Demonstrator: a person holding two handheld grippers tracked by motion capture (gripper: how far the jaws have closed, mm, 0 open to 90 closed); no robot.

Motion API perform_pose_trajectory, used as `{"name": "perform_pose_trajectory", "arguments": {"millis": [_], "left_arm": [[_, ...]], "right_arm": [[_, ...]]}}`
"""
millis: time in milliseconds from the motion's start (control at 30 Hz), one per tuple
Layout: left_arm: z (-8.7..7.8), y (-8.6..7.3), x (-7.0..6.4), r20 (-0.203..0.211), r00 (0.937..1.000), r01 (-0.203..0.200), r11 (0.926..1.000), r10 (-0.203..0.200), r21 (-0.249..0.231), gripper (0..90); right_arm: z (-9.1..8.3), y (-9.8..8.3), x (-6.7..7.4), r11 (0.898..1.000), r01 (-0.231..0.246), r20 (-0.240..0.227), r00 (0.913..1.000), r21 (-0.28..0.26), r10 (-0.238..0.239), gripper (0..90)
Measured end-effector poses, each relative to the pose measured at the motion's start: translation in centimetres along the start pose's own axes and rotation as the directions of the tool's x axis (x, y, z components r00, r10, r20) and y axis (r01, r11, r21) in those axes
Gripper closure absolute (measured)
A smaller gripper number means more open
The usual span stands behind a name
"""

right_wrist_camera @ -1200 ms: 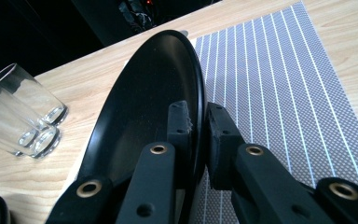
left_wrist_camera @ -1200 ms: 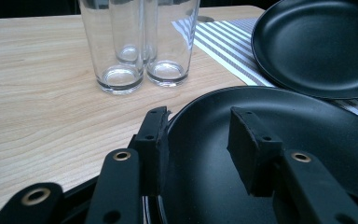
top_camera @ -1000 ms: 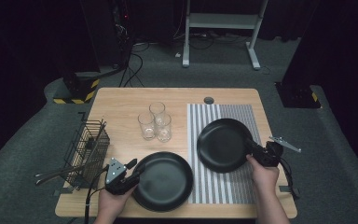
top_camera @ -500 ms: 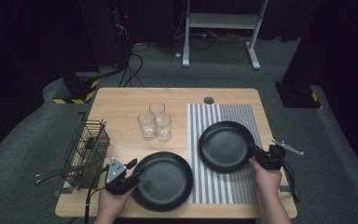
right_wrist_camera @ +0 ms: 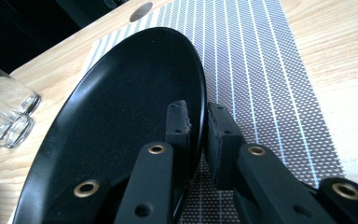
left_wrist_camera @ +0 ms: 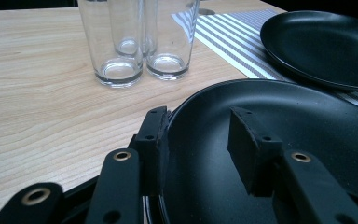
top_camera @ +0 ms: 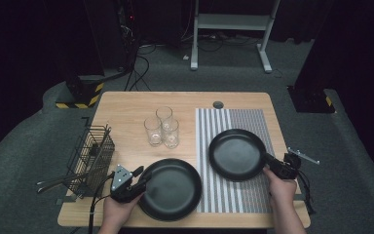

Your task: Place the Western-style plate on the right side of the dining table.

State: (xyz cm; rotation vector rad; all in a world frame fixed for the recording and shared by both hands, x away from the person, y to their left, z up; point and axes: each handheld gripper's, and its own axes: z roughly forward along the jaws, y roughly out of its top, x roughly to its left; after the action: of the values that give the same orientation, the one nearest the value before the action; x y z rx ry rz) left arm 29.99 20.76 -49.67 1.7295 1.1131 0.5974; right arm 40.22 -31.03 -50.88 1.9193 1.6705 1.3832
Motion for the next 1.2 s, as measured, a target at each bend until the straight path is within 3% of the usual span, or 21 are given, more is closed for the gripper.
{"name": "perform_pose_trajectory", "arguments": {"millis": [233,433,533,800,1200], "left_arm": [[0.2,-0.1,0.0,0.001,1.0000,0.000,1.0000,0.000,0.005,57.9],[0.3,-0.1,-0.1,0.004,1.0000,-0.002,1.0000,0.002,0.010,58.0],[0.3,-0.1,-0.2,0.006,1.0000,-0.002,0.9999,0.002,0.011,58.0],[0.2,-0.1,-0.1,0.006,1.0000,-0.002,0.9999,0.002,0.010,58.1],[0.2,-0.1,-0.2,0.006,0.9999,-0.010,0.9999,0.010,0.010,58.0]], "right_arm": [[0.2,-0.3,-0.6,1.000,-0.014,-0.001,0.9999,0.001,0.014,80.6],[-0.1,-0.3,-1.1,1.000,-0.008,0.037,0.9993,-0.006,0.008,86.0],[-0.5,-0.1,-1.2,1.000,-0.006,0.000,1.0000,-0.026,0.006,89.6],[-1.2,0.3,1.0,0.993,0.103,0.029,0.9944,-0.051,-0.101,89.4],[-3.0,-0.7,1.2,0.976,0.203,0.118,0.9739,-0.075,-0.194,88.5]]}}
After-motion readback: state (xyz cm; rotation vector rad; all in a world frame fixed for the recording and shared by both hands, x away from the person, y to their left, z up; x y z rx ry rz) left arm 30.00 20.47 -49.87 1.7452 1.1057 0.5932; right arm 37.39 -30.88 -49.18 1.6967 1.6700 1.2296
